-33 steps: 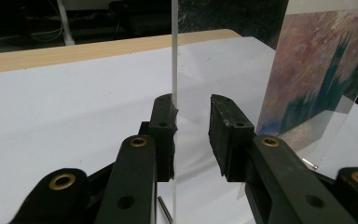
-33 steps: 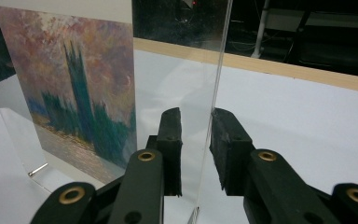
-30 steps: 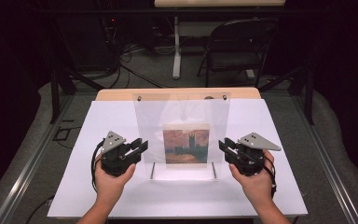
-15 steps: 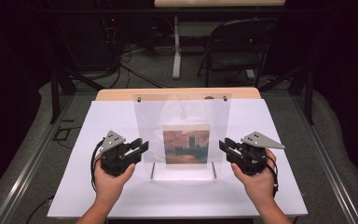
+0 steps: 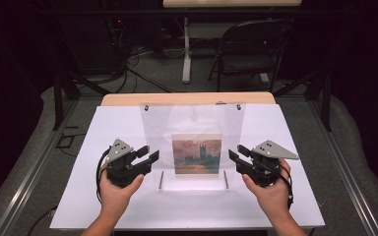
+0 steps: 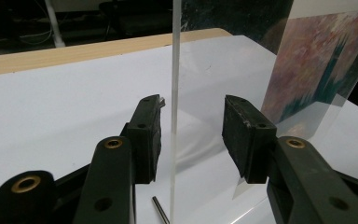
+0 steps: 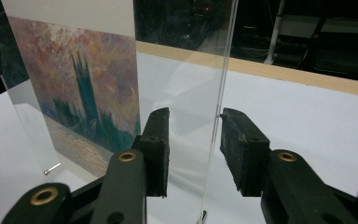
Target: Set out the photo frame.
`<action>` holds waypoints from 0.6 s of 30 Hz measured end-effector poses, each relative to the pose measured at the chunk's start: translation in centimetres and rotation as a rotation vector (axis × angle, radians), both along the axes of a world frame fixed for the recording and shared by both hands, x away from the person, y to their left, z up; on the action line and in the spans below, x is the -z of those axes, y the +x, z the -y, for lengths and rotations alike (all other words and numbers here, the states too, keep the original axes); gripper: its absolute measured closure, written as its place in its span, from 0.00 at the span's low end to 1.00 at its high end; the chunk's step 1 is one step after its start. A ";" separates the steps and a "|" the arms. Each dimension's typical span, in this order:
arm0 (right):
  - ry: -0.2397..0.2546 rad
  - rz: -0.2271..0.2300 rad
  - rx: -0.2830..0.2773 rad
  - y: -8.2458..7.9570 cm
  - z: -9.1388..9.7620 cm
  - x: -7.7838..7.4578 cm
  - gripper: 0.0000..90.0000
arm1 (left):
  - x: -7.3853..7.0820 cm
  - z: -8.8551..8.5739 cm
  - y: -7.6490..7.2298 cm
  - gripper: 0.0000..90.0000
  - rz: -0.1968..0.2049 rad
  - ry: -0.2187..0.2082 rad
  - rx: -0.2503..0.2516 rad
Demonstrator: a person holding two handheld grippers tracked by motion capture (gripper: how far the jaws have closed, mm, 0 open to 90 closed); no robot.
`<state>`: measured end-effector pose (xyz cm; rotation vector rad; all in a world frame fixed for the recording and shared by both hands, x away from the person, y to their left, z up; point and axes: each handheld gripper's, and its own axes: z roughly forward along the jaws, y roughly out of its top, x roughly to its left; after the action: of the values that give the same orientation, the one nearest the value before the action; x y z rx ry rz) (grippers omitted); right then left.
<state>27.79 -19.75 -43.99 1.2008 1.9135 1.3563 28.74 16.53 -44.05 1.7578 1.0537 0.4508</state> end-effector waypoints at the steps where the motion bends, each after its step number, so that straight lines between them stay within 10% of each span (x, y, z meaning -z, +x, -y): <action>1: -0.003 0.003 -0.002 0.0 0.0 0.1 0.68 | 0.0 0.0 0.0 0.63 -0.002 0.002 0.000; 18: 0.002 0.015 -0.010 0.0 0.5 0.2 0.56 | -0.2 -0.8 -0.2 0.57 0.004 0.004 -0.003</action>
<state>27.83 -20.21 -44.14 1.1800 1.9105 1.3694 28.51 17.38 -43.80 1.7579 1.0534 0.4585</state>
